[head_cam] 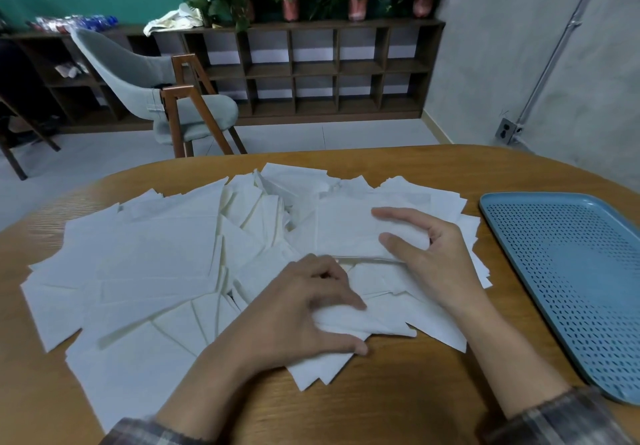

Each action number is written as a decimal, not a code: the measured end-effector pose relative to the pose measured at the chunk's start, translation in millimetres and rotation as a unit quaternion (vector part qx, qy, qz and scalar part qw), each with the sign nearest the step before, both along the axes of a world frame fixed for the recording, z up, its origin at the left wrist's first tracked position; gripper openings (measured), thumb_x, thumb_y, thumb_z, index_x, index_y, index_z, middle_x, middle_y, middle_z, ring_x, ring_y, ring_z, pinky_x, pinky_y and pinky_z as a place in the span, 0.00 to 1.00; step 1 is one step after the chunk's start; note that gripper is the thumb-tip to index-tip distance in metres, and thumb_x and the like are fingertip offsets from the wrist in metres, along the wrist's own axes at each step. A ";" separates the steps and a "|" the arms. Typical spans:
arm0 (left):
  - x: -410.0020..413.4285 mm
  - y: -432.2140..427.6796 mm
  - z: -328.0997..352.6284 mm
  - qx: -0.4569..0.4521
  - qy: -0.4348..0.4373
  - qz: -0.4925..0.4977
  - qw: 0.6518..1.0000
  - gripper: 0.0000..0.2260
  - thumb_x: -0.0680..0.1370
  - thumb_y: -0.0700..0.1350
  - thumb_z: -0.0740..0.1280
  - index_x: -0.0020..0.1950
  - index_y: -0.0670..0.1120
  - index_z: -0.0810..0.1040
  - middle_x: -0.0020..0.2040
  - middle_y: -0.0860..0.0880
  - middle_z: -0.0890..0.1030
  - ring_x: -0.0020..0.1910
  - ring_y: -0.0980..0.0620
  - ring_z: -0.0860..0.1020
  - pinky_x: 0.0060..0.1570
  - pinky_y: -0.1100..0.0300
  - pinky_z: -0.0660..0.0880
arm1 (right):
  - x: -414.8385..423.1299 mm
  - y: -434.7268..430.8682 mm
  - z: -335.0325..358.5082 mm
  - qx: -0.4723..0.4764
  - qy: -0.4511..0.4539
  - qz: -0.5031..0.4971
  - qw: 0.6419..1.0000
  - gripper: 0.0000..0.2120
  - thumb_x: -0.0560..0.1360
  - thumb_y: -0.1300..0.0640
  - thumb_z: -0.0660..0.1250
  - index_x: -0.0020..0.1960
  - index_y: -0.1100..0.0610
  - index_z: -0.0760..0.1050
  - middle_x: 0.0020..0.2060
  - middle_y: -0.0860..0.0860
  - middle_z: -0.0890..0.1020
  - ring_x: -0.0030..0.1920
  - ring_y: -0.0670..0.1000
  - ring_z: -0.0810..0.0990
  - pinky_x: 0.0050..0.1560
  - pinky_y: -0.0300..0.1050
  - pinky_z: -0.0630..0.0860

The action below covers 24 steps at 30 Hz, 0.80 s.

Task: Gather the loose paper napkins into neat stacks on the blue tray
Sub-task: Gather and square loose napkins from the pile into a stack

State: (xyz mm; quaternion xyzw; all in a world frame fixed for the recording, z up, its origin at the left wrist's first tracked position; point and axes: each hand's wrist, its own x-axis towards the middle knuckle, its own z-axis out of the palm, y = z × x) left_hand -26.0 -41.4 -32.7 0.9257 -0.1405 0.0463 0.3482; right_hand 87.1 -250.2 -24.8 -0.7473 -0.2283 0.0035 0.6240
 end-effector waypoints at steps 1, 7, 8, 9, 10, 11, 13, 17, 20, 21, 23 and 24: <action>0.1 -0.6 -1.4 0.011 0.003 -0.002 1.000 0.15 0.70 0.63 0.80 0.55 0.63 0.87 0.56 0.62 0.78 0.62 0.58 0.75 0.63 0.62 0.70 | -0.6 0.8 -0.2 -0.003 0.003 0.005 1.000 0.15 0.78 0.66 0.73 0.59 0.49 0.86 0.57 0.36 0.86 0.63 0.35 0.79 0.61 0.24 0.69; -0.9 -4.3 5.1 -0.115 -0.024 0.037 0.992 0.03 0.76 0.48 0.79 0.49 0.53 0.90 0.50 0.58 0.85 0.54 0.54 0.83 0.55 0.67 0.75 | -3.2 1.7 0.9 -0.020 0.009 0.021 1.000 0.15 0.81 0.66 0.69 0.59 0.49 0.85 0.57 0.36 0.86 0.64 0.34 0.78 0.63 0.24 0.68; -1.5 -5.2 6.6 -0.138 -0.020 0.045 0.989 0.02 0.77 0.46 0.79 0.49 0.52 0.90 0.49 0.57 0.86 0.53 0.53 0.84 0.54 0.65 0.76 | -3.6 1.6 1.2 -0.020 0.011 0.024 0.999 0.15 0.81 0.67 0.68 0.59 0.50 0.85 0.57 0.37 0.86 0.65 0.34 0.78 0.63 0.24 0.68; -2.1 -5.8 8.2 -0.165 -0.015 0.053 0.985 0.02 0.77 0.45 0.78 0.49 0.51 0.90 0.48 0.56 0.87 0.52 0.51 0.85 0.54 0.62 0.78 | -4.0 1.3 1.3 -0.018 0.016 0.029 0.999 0.15 0.81 0.67 0.68 0.59 0.50 0.85 0.57 0.37 0.86 0.65 0.34 0.78 0.63 0.23 0.68; -2.7 -5.7 9.5 -0.188 -0.014 0.065 0.980 0.02 0.77 0.45 0.78 0.48 0.51 0.90 0.47 0.55 0.87 0.51 0.50 0.85 0.53 0.58 0.80 | -4.3 1.0 1.6 -0.017 0.023 0.034 0.999 0.15 0.81 0.67 0.67 0.59 0.51 0.85 0.57 0.37 0.86 0.65 0.33 0.78 0.63 0.23 0.68; -3.0 -5.5 10.7 -0.203 -0.017 0.080 0.976 0.02 0.77 0.45 0.78 0.48 0.51 0.90 0.46 0.55 0.88 0.50 0.50 0.85 0.52 0.57 0.80 | -4.4 1.0 1.9 -0.016 0.029 0.039 0.999 0.15 0.82 0.66 0.67 0.59 0.50 0.86 0.57 0.37 0.86 0.65 0.33 0.78 0.64 0.24 0.68; -4.4 -6.1 13.4 -0.220 -0.030 0.110 0.969 0.02 0.77 0.47 0.77 0.48 0.52 0.90 0.45 0.56 0.88 0.48 0.52 0.85 0.51 0.61 0.78 | -3.9 0.9 1.8 -0.016 0.031 0.048 0.998 0.13 0.82 0.64 0.67 0.59 0.50 0.86 0.58 0.37 0.86 0.65 0.34 0.78 0.64 0.25 0.69; -7.8 -8.6 19.5 -0.282 -0.049 0.168 0.943 0.02 0.75 0.47 0.77 0.46 0.53 0.90 0.43 0.57 0.88 0.46 0.56 0.84 0.49 0.66 0.76 | -5.6 2.6 5.5 0.014 0.056 0.059 0.997 0.10 0.84 0.56 0.65 0.57 0.52 0.87 0.57 0.38 0.87 0.64 0.35 0.79 0.62 0.29 0.69; -6.7 -9.7 24.6 -0.327 -0.053 0.214 0.919 0.03 0.75 0.45 0.77 0.44 0.53 0.90 0.42 0.55 0.88 0.43 0.60 0.84 0.44 0.70 0.75 | -10.0 1.0 6.3 0.077 0.093 0.111 0.986 0.17 0.83 0.47 0.63 0.56 0.53 0.87 0.59 0.47 0.87 0.66 0.46 0.81 0.68 0.48 0.72; -6.1 -9.3 25.8 -0.336 -0.048 0.221 0.914 0.03 0.76 0.45 0.77 0.44 0.52 0.90 0.41 0.54 0.88 0.42 0.61 0.83 0.42 0.71 0.74 | -11.6 0.9 6.3 0.096 0.109 0.132 0.981 0.17 0.81 0.45 0.64 0.56 0.52 0.87 0.59 0.49 0.87 0.65 0.49 0.82 0.68 0.52 0.74; -5.2 -9.3 27.2 -0.352 -0.027 0.229 0.907 0.03 0.76 0.45 0.77 0.44 0.51 0.90 0.41 0.52 0.88 0.41 0.60 0.83 0.41 0.71 0.75 | -14.1 1.5 6.6 0.097 0.127 0.157 0.975 0.17 0.76 0.42 0.69 0.57 0.50 0.87 0.59 0.50 0.87 0.64 0.51 0.83 0.67 0.53 0.77; -4.8 -9.3 26.8 -0.355 -0.016 0.233 0.905 0.03 0.76 0.46 0.77 0.45 0.51 0.90 0.41 0.51 0.88 0.42 0.57 0.84 0.41 0.70 0.76 | -15.3 2.6 7.1 0.083 0.123 0.154 0.977 0.15 0.76 0.43 0.72 0.57 0.50 0.87 0.59 0.49 0.87 0.63 0.50 0.84 0.65 0.49 0.79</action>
